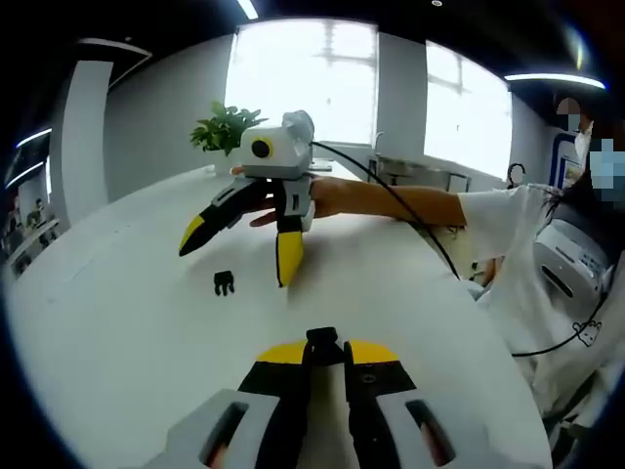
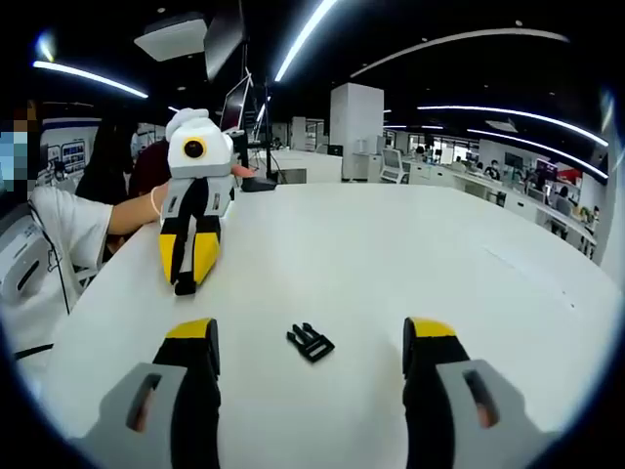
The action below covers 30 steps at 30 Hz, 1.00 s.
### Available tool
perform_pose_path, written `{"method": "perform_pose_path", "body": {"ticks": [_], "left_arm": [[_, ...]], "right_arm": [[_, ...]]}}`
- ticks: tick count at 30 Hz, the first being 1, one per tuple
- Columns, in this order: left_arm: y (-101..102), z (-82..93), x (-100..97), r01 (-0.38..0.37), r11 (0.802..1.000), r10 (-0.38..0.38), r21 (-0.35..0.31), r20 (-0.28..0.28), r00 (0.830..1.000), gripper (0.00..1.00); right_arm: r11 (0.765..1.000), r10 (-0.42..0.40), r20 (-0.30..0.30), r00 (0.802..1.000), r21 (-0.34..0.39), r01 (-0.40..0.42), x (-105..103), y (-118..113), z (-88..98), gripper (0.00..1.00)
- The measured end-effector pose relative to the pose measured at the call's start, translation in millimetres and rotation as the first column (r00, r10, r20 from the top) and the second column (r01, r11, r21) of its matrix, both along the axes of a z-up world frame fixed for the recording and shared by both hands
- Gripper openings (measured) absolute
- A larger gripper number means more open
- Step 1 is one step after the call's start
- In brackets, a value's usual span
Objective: Snap the two parts of the plastic buckle together until the buckle closes and remains connected.
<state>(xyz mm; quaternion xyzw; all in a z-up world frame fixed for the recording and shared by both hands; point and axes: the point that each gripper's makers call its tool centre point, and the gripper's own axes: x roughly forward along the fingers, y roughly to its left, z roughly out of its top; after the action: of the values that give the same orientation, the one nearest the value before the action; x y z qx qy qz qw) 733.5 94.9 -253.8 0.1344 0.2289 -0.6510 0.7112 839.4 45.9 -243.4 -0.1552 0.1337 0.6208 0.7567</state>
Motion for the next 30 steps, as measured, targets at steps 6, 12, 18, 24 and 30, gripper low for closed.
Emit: {"method": "perform_pose_path", "body": {"ticks": [6,12,18,24,30], "left_arm": [[-2.1,-4.7,-3.9,0.026,1.0,-0.026,0.011,-0.012,1.0,0.12],[-0.5,-6.2,-3.8,0.034,0.999,-0.033,0.011,-0.026,0.999,0.12],[2.2,-6.0,-2.1,0.03,1.0,-0.03,0.003,-0.038,0.999,0.12],[1.1,-6.3,-3.9,0.041,0.999,-0.041,0.003,-0.036,0.999,0.12],[0.0,-5.4,-4.0,0.048,0.999,-0.048,0.002,-0.032,0.998,0.12]], "right_arm": [[0.999,0.045,-0.028,0.999,-0.019,-0.046,-4.7,3.2,-6.2,0.77],[0.999,0.051,-0.054,0.997,0.005,-0.051,-4.8,2.8,-4.3,0.76],[0.998,0.057,-0.064,0.996,-0.016,-0.058,-1.9,-2.4,-11.7,0.72],[0.998,0.065,-0.065,0.996,-0.006,-0.065,-0.8,-2.5,-10.3,0.7],[0.997,0.081,-0.047,0.996,-0.014,-0.081,-2.9,0.0,-11.9,0.67]]}}
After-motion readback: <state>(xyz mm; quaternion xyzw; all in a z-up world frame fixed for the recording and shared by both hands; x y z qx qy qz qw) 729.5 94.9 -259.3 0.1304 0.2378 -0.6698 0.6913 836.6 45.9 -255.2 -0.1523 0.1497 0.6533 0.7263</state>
